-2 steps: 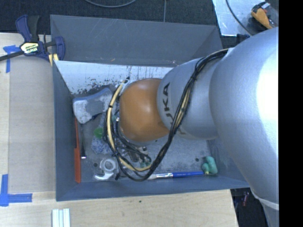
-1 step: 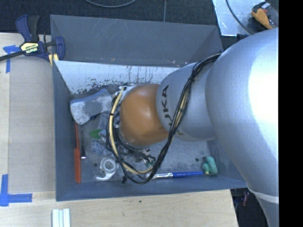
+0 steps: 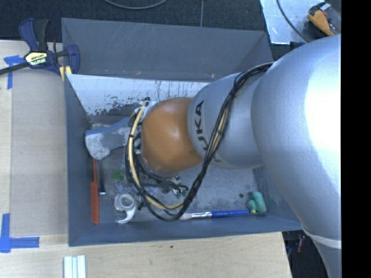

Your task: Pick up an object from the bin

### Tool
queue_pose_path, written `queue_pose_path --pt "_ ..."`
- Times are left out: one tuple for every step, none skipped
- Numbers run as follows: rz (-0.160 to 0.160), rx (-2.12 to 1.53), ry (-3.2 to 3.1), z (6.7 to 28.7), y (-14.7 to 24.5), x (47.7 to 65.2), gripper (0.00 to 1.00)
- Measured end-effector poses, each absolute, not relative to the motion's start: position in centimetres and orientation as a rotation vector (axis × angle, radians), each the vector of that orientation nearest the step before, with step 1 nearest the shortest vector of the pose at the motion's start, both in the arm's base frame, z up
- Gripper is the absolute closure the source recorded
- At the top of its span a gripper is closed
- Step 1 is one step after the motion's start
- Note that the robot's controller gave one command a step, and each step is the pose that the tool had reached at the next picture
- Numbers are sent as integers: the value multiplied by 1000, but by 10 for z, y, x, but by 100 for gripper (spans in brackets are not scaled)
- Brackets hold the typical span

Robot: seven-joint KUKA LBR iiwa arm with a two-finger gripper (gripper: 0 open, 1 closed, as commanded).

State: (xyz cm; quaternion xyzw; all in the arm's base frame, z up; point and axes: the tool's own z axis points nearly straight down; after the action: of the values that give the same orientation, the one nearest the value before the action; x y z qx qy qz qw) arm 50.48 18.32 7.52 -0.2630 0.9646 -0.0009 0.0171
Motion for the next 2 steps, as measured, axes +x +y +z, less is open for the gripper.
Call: queue_pose_path --pt "-3 -816 2998 75 183 505 100" --pt "-2 -815 2997 77 183 505 100"
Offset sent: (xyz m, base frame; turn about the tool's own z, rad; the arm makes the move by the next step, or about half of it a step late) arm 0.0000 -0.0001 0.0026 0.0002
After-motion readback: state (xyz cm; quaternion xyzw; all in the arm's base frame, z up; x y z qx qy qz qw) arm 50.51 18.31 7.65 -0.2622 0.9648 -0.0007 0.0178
